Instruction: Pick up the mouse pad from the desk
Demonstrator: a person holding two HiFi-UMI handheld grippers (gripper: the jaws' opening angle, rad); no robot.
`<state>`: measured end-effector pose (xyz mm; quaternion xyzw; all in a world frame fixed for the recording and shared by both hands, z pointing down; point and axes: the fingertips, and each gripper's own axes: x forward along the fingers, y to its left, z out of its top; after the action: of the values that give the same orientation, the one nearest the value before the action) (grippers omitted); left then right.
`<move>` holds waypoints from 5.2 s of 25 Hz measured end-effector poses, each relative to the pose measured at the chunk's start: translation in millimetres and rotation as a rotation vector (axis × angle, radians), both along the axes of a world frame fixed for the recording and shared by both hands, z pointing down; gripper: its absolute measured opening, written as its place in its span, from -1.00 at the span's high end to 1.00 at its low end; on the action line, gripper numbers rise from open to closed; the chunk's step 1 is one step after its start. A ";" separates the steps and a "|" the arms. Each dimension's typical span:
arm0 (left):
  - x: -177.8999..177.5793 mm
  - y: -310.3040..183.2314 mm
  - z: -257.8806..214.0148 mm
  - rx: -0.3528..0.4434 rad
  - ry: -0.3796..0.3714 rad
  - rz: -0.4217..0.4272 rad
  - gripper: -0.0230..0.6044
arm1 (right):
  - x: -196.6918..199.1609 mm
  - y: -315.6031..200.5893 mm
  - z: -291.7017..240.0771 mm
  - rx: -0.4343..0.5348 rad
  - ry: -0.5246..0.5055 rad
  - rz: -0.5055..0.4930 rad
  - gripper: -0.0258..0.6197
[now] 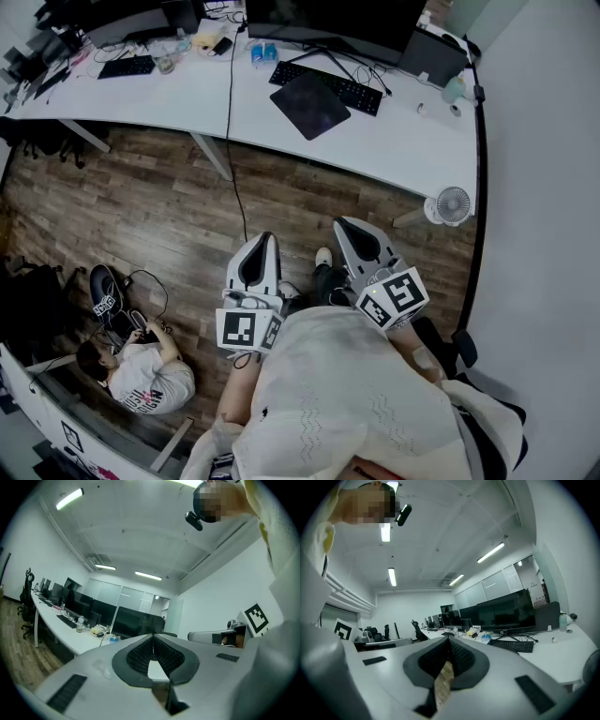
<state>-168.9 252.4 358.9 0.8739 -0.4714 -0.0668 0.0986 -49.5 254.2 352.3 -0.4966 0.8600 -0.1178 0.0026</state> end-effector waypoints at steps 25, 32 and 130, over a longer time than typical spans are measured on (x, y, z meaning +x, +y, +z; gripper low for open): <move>-51.2 24.7 -8.7 0.065 -0.016 -0.131 0.88 | -48.3 20.3 -9.3 0.035 0.012 -0.100 0.92; -56.4 14.3 -0.6 0.037 -0.017 -0.140 0.88 | -50.8 9.3 -4.5 0.032 0.023 -0.101 0.92; 151.8 -541.7 62.7 -0.092 -0.109 0.513 0.88 | 122.6 -466.2 20.8 -0.091 0.057 0.511 0.92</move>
<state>-17.0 -289.3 421.6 0.9617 -0.2414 0.0289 0.1263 73.1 -212.1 373.1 -0.7005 0.7000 -0.1379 -0.0144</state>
